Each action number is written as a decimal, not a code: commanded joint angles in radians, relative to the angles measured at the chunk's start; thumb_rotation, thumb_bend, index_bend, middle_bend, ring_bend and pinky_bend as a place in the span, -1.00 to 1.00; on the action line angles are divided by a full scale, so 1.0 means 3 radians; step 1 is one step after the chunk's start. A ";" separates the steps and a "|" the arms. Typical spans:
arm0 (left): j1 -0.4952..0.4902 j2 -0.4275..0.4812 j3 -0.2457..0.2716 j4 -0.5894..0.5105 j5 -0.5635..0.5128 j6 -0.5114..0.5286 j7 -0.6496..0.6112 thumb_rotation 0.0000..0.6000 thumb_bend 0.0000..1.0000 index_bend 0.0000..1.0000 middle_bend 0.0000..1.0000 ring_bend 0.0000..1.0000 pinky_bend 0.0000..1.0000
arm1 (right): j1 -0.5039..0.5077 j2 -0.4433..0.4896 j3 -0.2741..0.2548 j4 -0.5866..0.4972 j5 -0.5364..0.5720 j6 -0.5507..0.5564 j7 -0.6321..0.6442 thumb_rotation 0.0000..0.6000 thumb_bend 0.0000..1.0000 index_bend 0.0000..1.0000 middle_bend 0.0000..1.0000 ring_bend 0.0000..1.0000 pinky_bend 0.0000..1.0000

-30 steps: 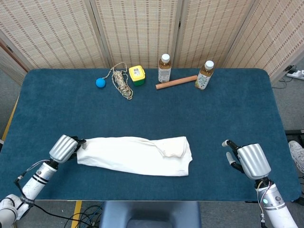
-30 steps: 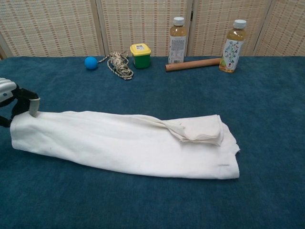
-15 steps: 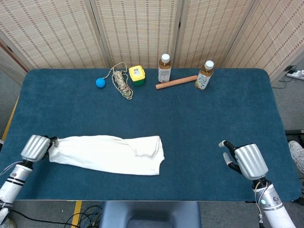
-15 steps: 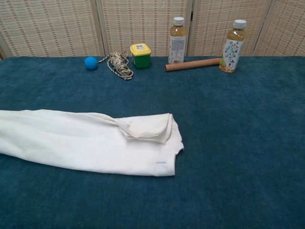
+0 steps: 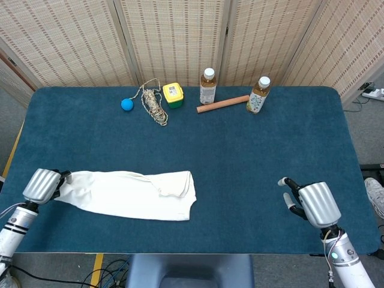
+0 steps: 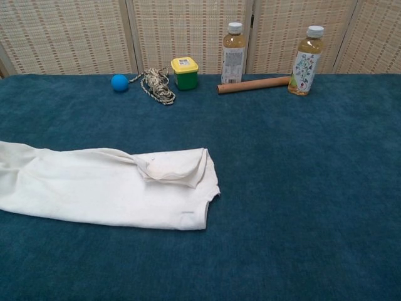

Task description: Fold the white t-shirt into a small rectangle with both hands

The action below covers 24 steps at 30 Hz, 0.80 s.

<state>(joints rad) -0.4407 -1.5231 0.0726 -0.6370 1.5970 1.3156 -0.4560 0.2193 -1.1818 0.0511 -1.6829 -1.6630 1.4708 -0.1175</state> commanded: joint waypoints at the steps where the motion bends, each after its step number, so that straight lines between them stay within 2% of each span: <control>1: -0.0214 0.0504 -0.0117 -0.1337 -0.0002 -0.0124 0.0708 1.00 0.17 0.27 0.58 0.37 0.82 | -0.0018 0.0013 -0.0004 0.0017 -0.0004 0.0028 0.0029 1.00 -0.03 -0.21 0.86 0.89 1.00; 6: -0.0352 0.0785 -0.0277 -0.2425 -0.0190 -0.0386 0.1452 1.00 0.16 0.26 0.57 0.37 0.82 | -0.0062 0.0041 -0.0014 0.0046 -0.0016 0.0097 0.0095 1.00 -0.03 -0.21 0.86 0.89 1.00; 12: -0.0494 0.0868 -0.0449 -0.3227 -0.0579 -0.0721 0.2170 1.00 0.16 0.24 0.57 0.36 0.82 | -0.0115 0.0072 -0.0020 0.0079 -0.0022 0.0175 0.0163 1.00 -0.03 -0.21 0.86 0.89 1.00; 18: -0.0641 0.0708 -0.0602 -0.3574 -0.0919 -0.0855 0.2801 1.00 0.16 0.23 0.56 0.36 0.82 | -0.0159 0.0095 -0.0028 0.0109 -0.0024 0.0229 0.0220 1.00 -0.03 -0.21 0.86 0.89 1.00; 24: -0.0774 0.0448 -0.0729 -0.3692 -0.1270 -0.0863 0.3286 1.00 0.16 0.22 0.56 0.36 0.82 | -0.0188 0.0105 -0.0026 0.0141 -0.0015 0.0262 0.0274 1.00 -0.03 -0.21 0.86 0.89 1.00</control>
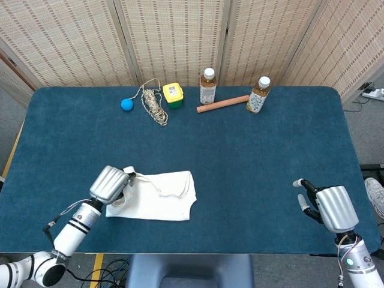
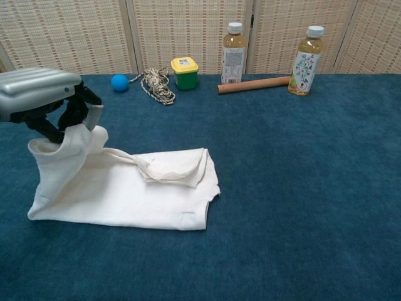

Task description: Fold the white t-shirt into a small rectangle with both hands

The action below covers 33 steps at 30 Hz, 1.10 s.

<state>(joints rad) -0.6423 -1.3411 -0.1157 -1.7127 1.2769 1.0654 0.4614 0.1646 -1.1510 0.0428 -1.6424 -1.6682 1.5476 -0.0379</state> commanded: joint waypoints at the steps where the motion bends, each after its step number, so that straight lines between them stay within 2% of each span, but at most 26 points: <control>1: -0.0125 -0.0201 -0.0116 -0.0137 -0.0262 -0.0033 0.0287 1.00 0.16 0.22 0.56 0.36 0.82 | -0.0011 0.0006 0.0002 0.0013 0.0005 0.0011 0.0017 1.00 -0.03 -0.21 0.86 0.89 1.00; 9: -0.0316 -0.0539 -0.0167 -0.0138 -0.0527 -0.0046 0.0669 1.00 0.16 0.22 0.56 0.36 0.82 | -0.0050 0.0026 0.0007 0.0050 0.0033 0.0039 0.0066 1.00 -0.03 -0.21 0.86 0.89 1.00; 20: -0.0592 -0.1114 -0.0220 0.0173 -0.0874 0.0002 0.1148 1.00 0.16 0.21 0.56 0.36 0.82 | -0.0069 0.0030 0.0017 0.0082 0.0061 0.0032 0.0098 1.00 -0.03 -0.21 0.86 0.89 1.00; 33: -0.0877 -0.1490 -0.0294 0.0397 -0.1295 0.0073 0.1621 1.00 0.16 0.17 0.52 0.36 0.82 | -0.0101 0.0042 0.0022 0.0100 0.0075 0.0049 0.0128 1.00 -0.03 -0.21 0.86 0.89 1.00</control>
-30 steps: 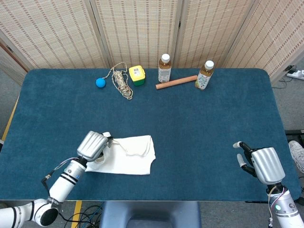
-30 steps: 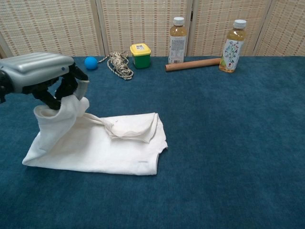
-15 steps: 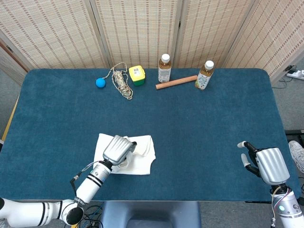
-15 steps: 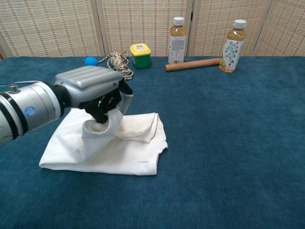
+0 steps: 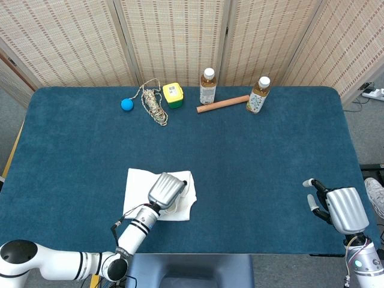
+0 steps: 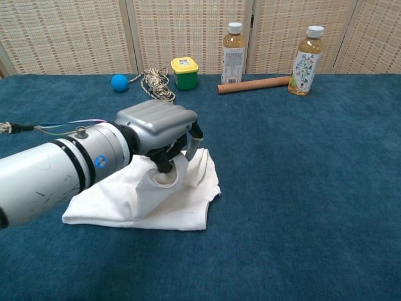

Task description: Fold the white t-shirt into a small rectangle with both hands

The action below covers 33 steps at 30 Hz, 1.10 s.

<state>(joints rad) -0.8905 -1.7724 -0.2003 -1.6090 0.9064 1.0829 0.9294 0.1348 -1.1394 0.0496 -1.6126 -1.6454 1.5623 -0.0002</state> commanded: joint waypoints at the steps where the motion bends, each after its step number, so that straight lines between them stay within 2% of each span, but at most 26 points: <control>1: -0.0065 -0.0067 -0.0011 0.0067 -0.0082 0.0017 0.0083 1.00 0.16 0.15 0.52 0.36 0.82 | -0.0003 0.0006 0.0000 0.0000 -0.0003 0.0002 0.0003 1.00 -0.03 -0.21 0.86 0.89 1.00; 3: -0.0090 -0.0092 -0.0014 0.0080 -0.0147 0.0018 0.0113 1.00 0.14 0.08 0.50 0.35 0.82 | -0.0006 0.0011 0.0001 0.0000 -0.0004 0.0004 0.0003 1.00 -0.03 -0.21 0.86 0.89 1.00; 7: -0.0111 -0.0144 -0.0013 0.0108 -0.0158 0.0068 0.0094 1.00 -0.22 -0.25 0.48 0.35 0.82 | -0.0017 0.0017 0.0002 0.0002 0.0003 0.0009 0.0012 1.00 -0.03 -0.21 0.86 0.89 1.00; 11: -0.0135 -0.0234 -0.0013 0.0230 -0.0144 0.0157 0.0114 1.00 -0.42 -0.55 0.46 0.35 0.82 | -0.0022 0.0021 0.0007 0.0002 0.0003 0.0015 0.0017 1.00 -0.03 -0.21 0.86 0.89 1.00; 16: -0.0137 -0.0329 -0.0052 0.0361 -0.0159 0.0229 0.0059 1.00 -0.52 -0.82 0.44 0.35 0.82 | -0.0029 0.0027 0.0012 0.0002 0.0007 0.0019 0.0023 1.00 -0.03 -0.21 0.86 0.89 1.00; 24: -0.0026 -0.0358 -0.0124 0.0381 0.0158 0.0334 -0.0509 1.00 -0.56 -0.99 0.34 0.27 0.82 | -0.0027 0.0019 0.0025 0.0014 0.0006 0.0020 0.0038 1.00 -0.03 -0.21 0.86 0.89 1.00; 28: 0.0026 -0.0248 -0.0168 0.0268 0.0219 0.0375 -0.0620 1.00 -0.56 -1.00 0.31 0.23 0.82 | -0.0024 0.0026 0.0033 0.0011 0.0008 0.0018 0.0041 1.00 -0.03 -0.21 0.86 0.89 1.00; 33: 0.0137 -0.0004 -0.0033 0.0081 0.0389 0.0419 -0.0661 1.00 -0.56 -1.00 0.31 0.23 0.82 | -0.0025 0.0023 0.0038 0.0009 0.0005 0.0025 0.0055 1.00 -0.03 -0.21 0.86 0.89 1.00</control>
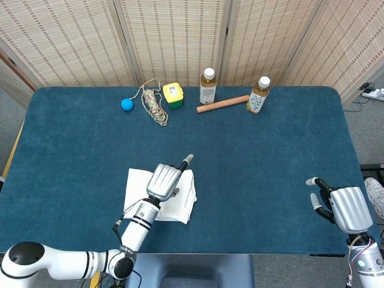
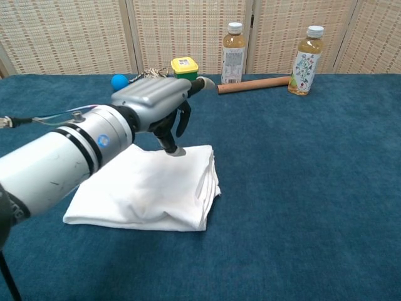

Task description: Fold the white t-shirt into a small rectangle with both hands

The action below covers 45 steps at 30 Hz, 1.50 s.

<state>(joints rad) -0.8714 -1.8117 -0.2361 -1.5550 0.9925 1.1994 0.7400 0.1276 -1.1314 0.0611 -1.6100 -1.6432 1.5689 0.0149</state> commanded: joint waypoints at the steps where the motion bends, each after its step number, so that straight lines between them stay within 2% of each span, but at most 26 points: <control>1: 0.0095 0.0162 0.0119 -0.0118 0.0131 0.0036 -0.0037 1.00 -0.56 -1.00 0.31 0.23 0.82 | -0.0003 -0.0006 0.0000 0.0002 -0.0003 0.0005 0.0006 1.00 -0.03 -0.21 0.86 0.89 1.00; 8: 0.0299 0.0368 0.0337 -0.0181 0.0328 0.0095 -0.0216 1.00 -0.56 -0.88 0.31 0.23 0.82 | 0.0002 -0.0007 -0.0002 0.0019 -0.0003 -0.0012 0.0021 1.00 -0.03 -0.21 0.86 0.89 1.00; 14: 0.0500 0.0565 0.0359 -0.0230 0.0384 0.0244 -0.0418 1.00 -0.56 -0.76 0.29 0.21 0.81 | 0.0017 0.0037 0.0012 0.0021 0.0001 -0.0031 0.0014 1.00 -0.03 -0.20 0.85 0.89 1.00; 18: 0.0699 0.0769 0.0394 -0.0255 0.0446 0.0399 -0.0609 1.00 -0.56 -0.69 0.22 0.11 0.65 | 0.0017 0.0089 0.0014 0.0026 0.0052 -0.0075 0.0010 1.00 -0.03 -0.19 0.77 0.85 1.00; 22: 0.0878 0.0979 0.0449 -0.0244 0.0475 0.0497 -0.0736 1.00 -0.56 -0.60 0.17 0.01 0.50 | 0.0017 0.0145 0.0018 0.0040 0.0102 -0.0118 0.0023 1.00 -0.03 -0.19 0.65 0.69 0.97; 25: 0.1008 0.1143 0.0468 -0.0248 0.0480 0.0557 -0.0856 1.00 -0.56 -0.58 0.11 -0.05 0.40 | 0.0039 0.0225 -0.0014 0.0055 0.0124 -0.0227 0.0057 1.00 -0.03 -0.19 0.46 0.47 0.70; 27: 0.1104 0.1248 0.0479 -0.0248 0.0486 0.0598 -0.0970 1.00 -0.56 -0.58 0.06 -0.08 0.31 | 0.0071 0.0315 -0.0060 0.0067 0.0127 -0.0361 0.0093 1.00 -0.03 -0.19 0.22 0.17 0.36; 29: 0.1195 0.1325 0.0487 -0.0246 0.0494 0.0642 -0.1092 1.00 -0.56 -0.59 0.01 -0.12 0.21 | 0.0098 0.0372 -0.0085 0.0081 0.0140 -0.0459 0.0128 1.00 -0.03 -0.21 0.00 -0.06 0.13; 31: 0.1303 0.1418 0.0514 -0.0245 0.0510 0.0678 -0.1238 1.00 -0.56 -0.61 -0.08 -0.22 0.10 | 0.0121 0.0390 -0.0097 0.0114 0.0152 -0.0522 0.0189 1.00 -0.02 -0.35 -0.28 -0.29 -0.06; 35: 0.1502 0.1558 0.0563 -0.0202 0.0619 0.0789 -0.1544 1.00 -0.56 -0.64 -0.22 -0.38 -0.04 | 0.0148 0.0365 -0.0089 0.0215 0.0150 -0.0545 0.0250 1.00 0.01 -0.68 -0.63 -0.61 -0.36; 39: 0.1729 0.1645 0.0619 -0.0109 0.0809 0.1007 -0.1855 1.00 -0.56 -0.65 -0.28 -0.41 -0.07 | 0.0144 0.0323 -0.0083 0.0285 0.0156 -0.0519 0.0272 1.00 0.01 -0.86 -0.76 -0.79 -0.53; 45: 0.1991 0.1761 0.0719 -0.0104 0.1017 0.1211 -0.2097 1.00 -0.56 -0.65 -0.28 -0.41 -0.08 | 0.0092 0.0280 -0.0115 0.0274 0.0199 -0.0502 0.0261 1.00 0.01 -0.88 -0.76 -0.80 -0.56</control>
<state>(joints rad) -0.2924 -1.2967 -0.0327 -1.5880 1.2805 1.5464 0.1249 0.1564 -1.0463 0.0278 -1.5270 -1.5844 1.4176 0.0939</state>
